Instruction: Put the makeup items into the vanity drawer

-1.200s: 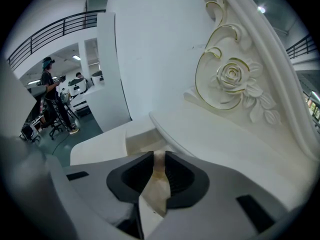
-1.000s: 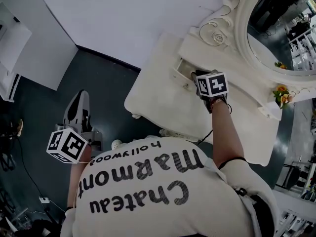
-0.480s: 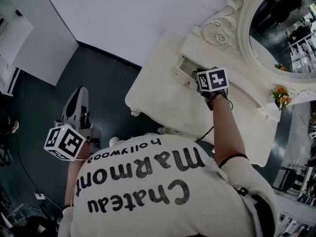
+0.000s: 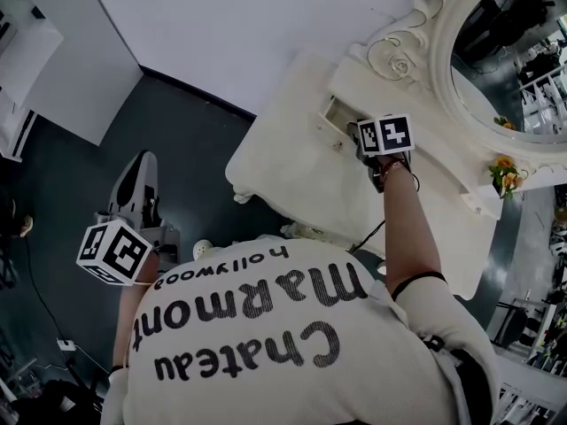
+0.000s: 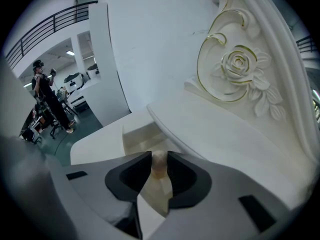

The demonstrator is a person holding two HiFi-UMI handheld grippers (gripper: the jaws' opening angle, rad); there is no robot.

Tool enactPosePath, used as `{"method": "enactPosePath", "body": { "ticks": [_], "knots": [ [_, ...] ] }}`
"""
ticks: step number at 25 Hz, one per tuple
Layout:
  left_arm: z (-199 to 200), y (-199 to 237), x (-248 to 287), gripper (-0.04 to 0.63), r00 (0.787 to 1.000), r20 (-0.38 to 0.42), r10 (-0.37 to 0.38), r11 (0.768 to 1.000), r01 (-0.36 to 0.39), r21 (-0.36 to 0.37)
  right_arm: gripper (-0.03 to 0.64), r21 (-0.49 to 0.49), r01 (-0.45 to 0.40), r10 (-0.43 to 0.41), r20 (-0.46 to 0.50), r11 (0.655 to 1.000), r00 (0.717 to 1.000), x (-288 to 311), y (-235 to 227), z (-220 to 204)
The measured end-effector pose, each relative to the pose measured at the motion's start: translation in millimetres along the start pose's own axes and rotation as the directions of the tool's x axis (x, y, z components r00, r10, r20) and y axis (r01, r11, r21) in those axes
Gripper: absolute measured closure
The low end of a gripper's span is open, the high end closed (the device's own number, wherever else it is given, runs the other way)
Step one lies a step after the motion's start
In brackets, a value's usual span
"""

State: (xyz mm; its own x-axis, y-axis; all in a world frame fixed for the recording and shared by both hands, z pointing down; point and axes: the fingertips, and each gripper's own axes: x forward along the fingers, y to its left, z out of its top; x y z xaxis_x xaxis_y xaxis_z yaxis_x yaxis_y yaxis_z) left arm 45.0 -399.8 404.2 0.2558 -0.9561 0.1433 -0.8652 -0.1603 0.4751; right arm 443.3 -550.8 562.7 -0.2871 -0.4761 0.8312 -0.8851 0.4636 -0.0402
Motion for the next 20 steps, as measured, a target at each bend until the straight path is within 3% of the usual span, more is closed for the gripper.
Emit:
{"method": "enactPosePath", "body": {
  "ticks": [13,17,20],
  "knots": [
    [-18.0,-2.5,-3.3,0.586,0.999,-0.045,0.017,1.000,-0.018,-0.015,0.489,0.007,0.012,-0.012,0.018,1.000,1.000,-0.5,-0.3,-0.4],
    [-18.5,-11.0,0.9,0.586,0.998,-0.056,-0.022,1.000,0.022,0.002,0.469,0.033,0.019,-0.021,0.066,0.999,0.998,-6.2,0.1,5.4],
    [-21.4,-19.7,4.8,0.586,0.996,-0.064,-0.067,0.998,0.068,0.007,0.454,0.066,0.069,-0.078,0.137,0.995,0.987,-23.0,-5.1,12.4]
  ]
}}
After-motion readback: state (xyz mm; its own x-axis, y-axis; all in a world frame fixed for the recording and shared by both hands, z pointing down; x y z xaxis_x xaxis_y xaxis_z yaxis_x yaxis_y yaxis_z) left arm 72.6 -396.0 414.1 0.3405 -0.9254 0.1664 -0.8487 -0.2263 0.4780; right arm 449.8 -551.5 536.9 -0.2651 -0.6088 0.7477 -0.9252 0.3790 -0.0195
